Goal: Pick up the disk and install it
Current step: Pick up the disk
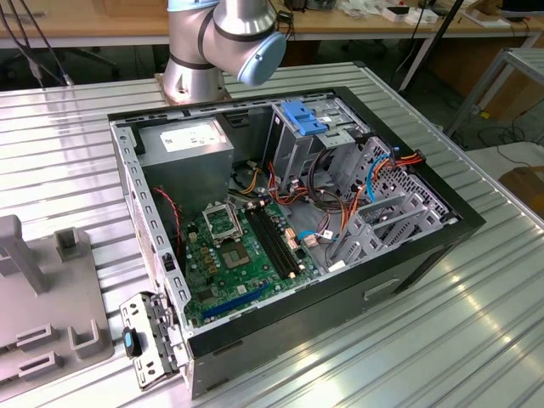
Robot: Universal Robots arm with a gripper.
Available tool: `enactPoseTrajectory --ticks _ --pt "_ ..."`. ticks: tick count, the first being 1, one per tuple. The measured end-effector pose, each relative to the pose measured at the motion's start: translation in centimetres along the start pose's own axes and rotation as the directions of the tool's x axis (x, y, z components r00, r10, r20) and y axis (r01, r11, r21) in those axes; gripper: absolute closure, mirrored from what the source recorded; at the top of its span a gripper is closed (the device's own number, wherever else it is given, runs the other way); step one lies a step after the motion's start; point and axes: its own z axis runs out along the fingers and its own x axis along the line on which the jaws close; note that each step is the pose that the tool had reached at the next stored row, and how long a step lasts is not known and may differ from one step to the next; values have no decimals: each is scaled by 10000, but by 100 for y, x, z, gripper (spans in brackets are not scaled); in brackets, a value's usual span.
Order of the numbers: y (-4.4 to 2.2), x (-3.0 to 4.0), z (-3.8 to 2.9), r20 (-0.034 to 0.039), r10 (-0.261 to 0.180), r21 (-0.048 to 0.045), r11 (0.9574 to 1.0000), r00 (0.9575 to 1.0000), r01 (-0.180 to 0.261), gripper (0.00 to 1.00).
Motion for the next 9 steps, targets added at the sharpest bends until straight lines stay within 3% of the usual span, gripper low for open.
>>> enactPoseTrajectory --ticks 3,9 --pt "-1 -1 -93 0 0 0 10000 10000 0 63" --pt "-3 -2 -214 0 0 0 10000 10000 0 63"
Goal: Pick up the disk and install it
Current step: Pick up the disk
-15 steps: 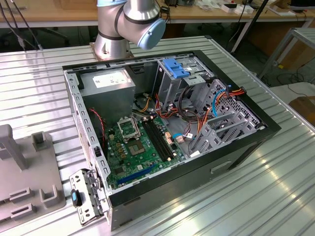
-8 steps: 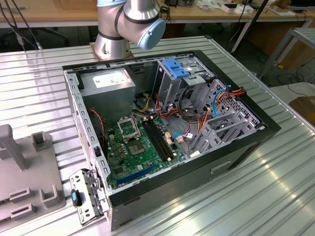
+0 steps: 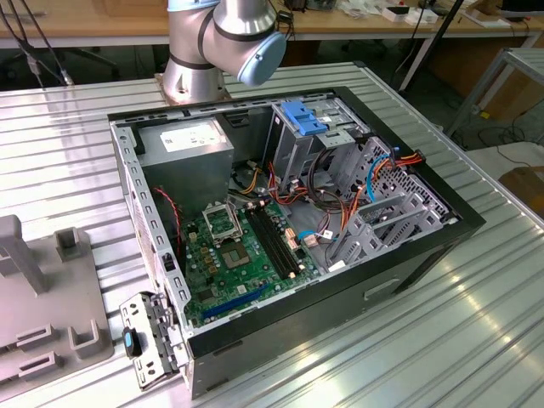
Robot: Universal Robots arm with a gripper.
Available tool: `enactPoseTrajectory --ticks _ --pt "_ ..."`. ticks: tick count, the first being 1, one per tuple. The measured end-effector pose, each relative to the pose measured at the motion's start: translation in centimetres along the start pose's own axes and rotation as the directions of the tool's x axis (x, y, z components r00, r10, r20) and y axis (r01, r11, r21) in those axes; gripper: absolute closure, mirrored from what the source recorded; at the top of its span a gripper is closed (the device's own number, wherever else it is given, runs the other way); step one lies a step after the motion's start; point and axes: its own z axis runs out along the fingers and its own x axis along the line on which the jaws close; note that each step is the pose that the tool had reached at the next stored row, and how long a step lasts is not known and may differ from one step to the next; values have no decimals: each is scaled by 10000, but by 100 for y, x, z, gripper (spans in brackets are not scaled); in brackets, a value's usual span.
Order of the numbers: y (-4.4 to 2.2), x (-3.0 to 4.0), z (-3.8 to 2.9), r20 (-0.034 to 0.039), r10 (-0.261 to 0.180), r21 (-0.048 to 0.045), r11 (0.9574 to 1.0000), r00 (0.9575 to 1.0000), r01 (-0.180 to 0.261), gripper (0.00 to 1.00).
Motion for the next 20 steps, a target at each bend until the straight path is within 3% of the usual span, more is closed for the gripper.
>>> enactPoseTrajectory --ticks 5,16,20 --pt "-2 -1 -113 0 0 -1 10000 10000 0 63" --pt "-2 -1 -129 15 -4 -3 10000 10000 4 63" --pt "-3 -2 -170 19 -17 -1 10000 10000 17 63"
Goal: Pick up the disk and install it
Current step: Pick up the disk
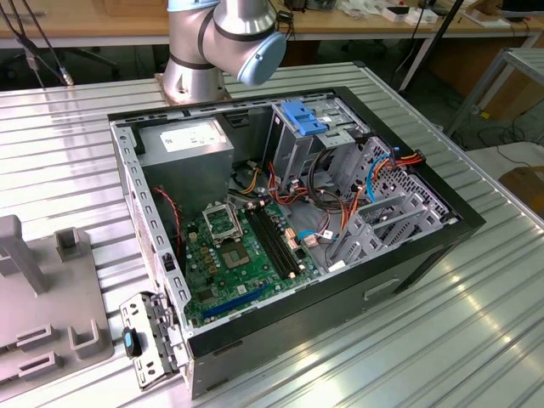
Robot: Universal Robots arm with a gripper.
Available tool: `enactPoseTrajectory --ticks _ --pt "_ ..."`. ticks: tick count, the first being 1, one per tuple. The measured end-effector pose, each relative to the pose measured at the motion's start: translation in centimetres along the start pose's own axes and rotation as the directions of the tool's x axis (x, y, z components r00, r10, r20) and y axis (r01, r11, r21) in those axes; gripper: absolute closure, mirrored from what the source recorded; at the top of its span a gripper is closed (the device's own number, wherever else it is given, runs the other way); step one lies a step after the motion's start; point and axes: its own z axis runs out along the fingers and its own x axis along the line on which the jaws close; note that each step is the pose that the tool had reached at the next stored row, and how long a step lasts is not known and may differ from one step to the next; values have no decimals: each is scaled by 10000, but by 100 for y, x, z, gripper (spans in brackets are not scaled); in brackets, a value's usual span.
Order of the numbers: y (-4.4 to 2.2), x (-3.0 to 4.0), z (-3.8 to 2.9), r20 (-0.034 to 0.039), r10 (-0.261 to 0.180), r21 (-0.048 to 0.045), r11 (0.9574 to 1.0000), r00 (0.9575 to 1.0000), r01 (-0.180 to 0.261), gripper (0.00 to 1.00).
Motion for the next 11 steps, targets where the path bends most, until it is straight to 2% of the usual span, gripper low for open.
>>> enactPoseTrajectory --ticks 4,6,7,10,11 --pt "-4 -1 -109 0 -1 0 10000 10000 1 63" --pt "-9 -5 -275 -1 -2 -1 10000 10000 2 63" --pt "-10 -6 -337 -1 -2 -1 10000 10000 2 63" --pt "-11 -8 -470 0 -1 0 10000 10000 1 63" --pt "-12 -8 -547 0 -1 1 10000 10000 1 63"
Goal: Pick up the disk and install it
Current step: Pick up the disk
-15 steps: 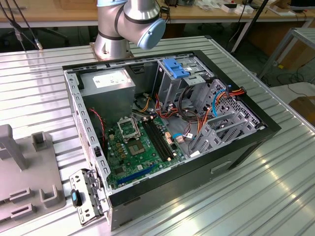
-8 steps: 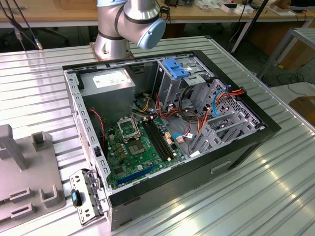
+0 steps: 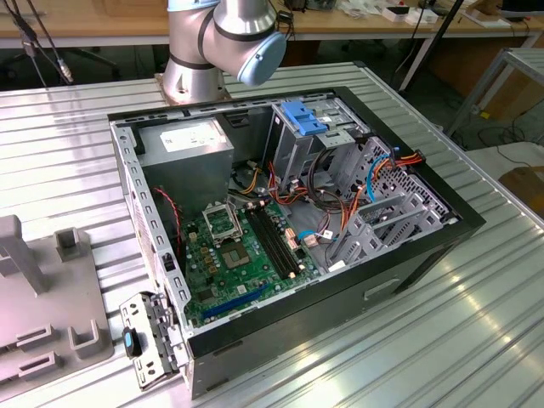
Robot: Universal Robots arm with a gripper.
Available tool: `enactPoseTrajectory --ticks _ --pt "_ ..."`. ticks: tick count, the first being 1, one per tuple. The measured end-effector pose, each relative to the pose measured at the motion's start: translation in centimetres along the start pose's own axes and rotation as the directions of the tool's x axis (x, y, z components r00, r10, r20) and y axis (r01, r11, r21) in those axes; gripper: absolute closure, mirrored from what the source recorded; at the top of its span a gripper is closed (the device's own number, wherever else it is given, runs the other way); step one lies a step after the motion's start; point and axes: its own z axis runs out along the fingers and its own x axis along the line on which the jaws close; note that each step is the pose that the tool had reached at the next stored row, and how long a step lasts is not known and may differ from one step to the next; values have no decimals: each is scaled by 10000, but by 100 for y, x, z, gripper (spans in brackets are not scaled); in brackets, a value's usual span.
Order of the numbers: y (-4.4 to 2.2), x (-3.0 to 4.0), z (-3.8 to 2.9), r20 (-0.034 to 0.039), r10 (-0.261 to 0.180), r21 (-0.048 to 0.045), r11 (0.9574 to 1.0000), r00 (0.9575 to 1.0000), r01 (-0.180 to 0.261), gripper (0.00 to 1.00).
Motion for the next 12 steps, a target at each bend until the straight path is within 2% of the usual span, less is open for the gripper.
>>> enactPoseTrajectory --ticks 1,3,6,7,12 --pt "-2 -1 -107 0 0 -1 10000 10000 0 63" --pt "-4 -3 -251 -1 0 -1 10000 10000 0 63" --pt "-9 -5 -380 -1 1 -2 10000 10000 -1 63" --pt "-12 -6 -400 -2 1 -3 10000 10000 -1 63" --pt "-19 -5 -401 0 0 -4 10000 10000 0 63"
